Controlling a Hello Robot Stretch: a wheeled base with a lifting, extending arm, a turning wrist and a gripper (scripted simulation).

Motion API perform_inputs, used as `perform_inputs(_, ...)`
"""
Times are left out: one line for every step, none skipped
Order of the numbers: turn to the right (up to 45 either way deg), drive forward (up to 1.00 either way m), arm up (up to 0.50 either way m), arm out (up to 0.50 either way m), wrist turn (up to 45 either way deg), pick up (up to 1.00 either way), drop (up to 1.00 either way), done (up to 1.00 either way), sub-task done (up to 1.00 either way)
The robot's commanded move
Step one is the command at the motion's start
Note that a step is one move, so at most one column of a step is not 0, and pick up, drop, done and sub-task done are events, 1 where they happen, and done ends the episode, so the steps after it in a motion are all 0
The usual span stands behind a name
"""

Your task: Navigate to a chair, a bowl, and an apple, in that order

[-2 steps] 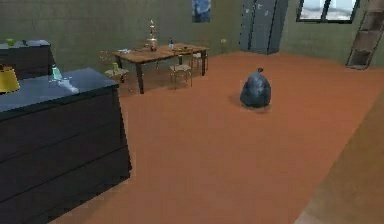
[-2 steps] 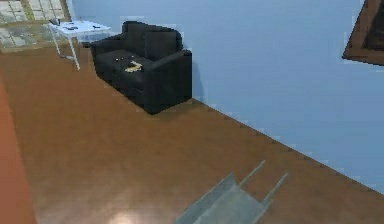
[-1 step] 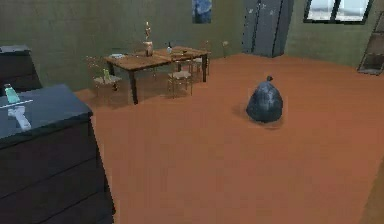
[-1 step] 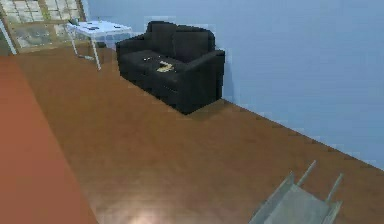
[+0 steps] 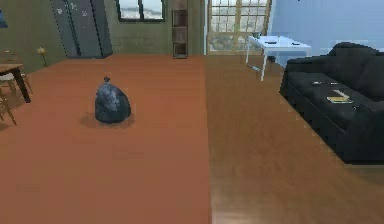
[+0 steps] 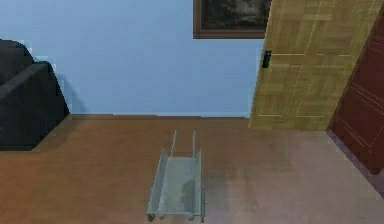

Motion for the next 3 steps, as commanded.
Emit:
perform_inputs(9.0,0.00,0.00,0.00,0.0,0.00,0.00,0.00,0.00)
perform_inputs(0.0,1.00,0.00,0.00,0.0,0.00,0.00,0.00,0.00)
perform_inputs(0.0,1.00,0.00,0.00,0.0,0.00,0.00,0.00,0.00)
